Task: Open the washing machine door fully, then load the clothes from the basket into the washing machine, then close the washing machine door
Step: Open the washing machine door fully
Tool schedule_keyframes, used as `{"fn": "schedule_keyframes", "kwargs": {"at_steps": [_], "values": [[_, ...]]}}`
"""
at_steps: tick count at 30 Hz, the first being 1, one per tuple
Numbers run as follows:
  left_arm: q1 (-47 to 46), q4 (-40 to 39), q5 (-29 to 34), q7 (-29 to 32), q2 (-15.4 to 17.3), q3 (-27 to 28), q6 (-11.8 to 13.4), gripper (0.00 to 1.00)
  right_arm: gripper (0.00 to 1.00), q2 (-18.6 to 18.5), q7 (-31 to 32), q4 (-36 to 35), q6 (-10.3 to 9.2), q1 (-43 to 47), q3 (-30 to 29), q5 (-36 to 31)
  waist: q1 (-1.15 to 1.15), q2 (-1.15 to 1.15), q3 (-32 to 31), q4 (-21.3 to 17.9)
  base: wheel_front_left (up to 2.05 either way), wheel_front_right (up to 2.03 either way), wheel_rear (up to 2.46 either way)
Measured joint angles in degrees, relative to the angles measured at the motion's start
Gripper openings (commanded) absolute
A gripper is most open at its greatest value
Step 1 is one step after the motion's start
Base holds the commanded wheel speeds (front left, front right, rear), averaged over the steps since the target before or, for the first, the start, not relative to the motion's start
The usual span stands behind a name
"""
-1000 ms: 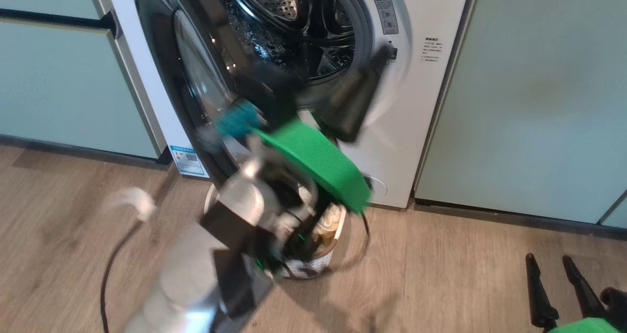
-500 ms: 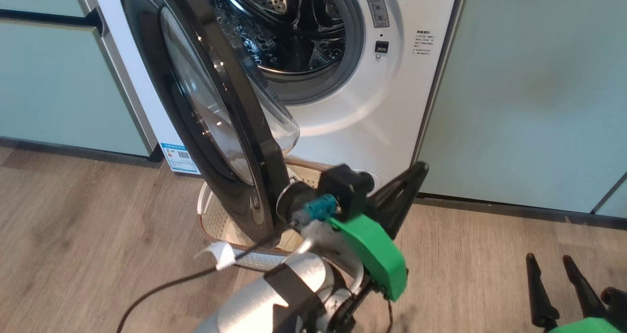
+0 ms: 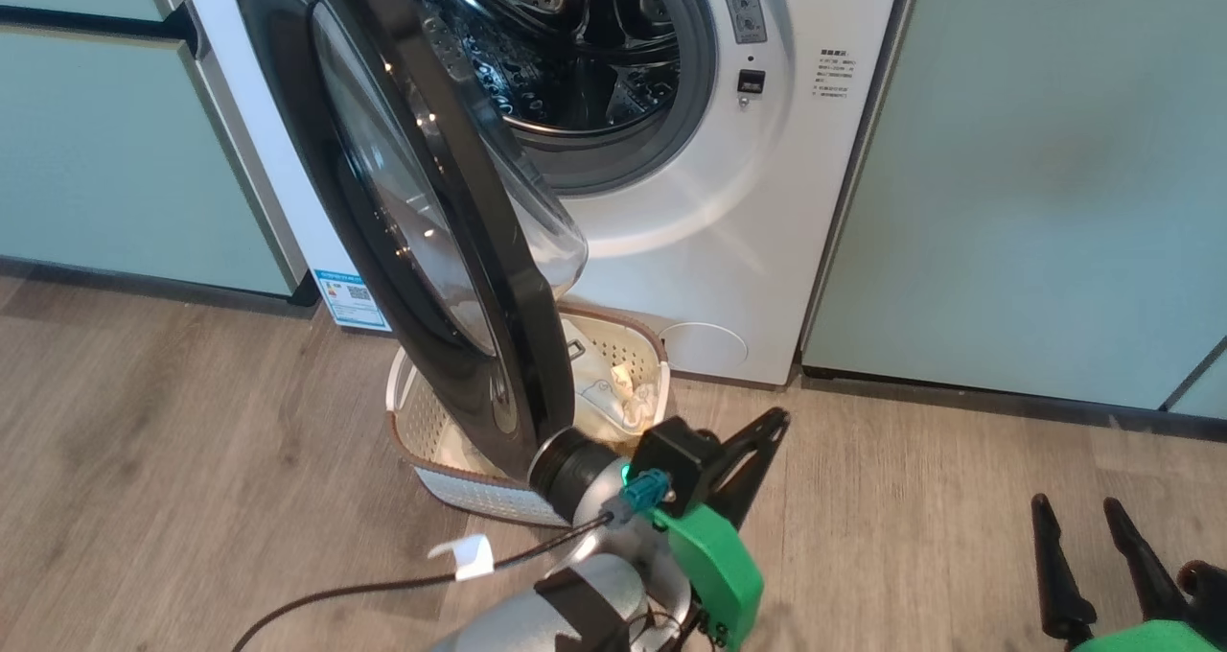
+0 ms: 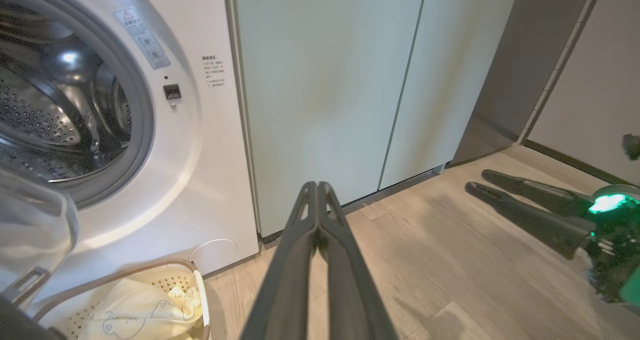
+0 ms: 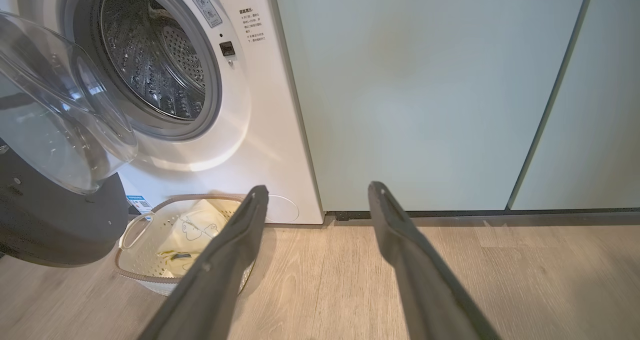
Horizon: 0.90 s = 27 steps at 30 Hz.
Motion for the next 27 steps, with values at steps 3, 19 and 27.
{"fn": "schedule_keyframes", "kwargs": {"at_steps": [3, 19, 27], "values": [[0.0, 2.4, -1.6, -1.5, 0.0, -1.1, 0.5, 0.0, 1.0, 0.0, 0.0, 0.0, 0.0, -0.1, 0.0, 0.0, 0.0, 0.0, 0.2, -0.1, 0.0, 0.0, 0.0], [-0.2, 7.6, -4.4, -4.1, 0.0, 0.9, 4.7, 0.0, 1.0, 0.0, 0.0, 0.0, 0.0, -0.2, 0.1, 0.0, 0.0, 0.0, 1.5, -0.8, 0.0, 0.0, 0.0], [-0.1, 8.1, -2.8, -4.1, 0.0, 7.1, 5.4, 0.0, 1.0, 0.0, 0.0, 0.0, 0.0, -0.2, 0.1, 0.0, 0.0, 0.0, 1.9, -0.7, 0.0, 0.0, 0.0]]}}
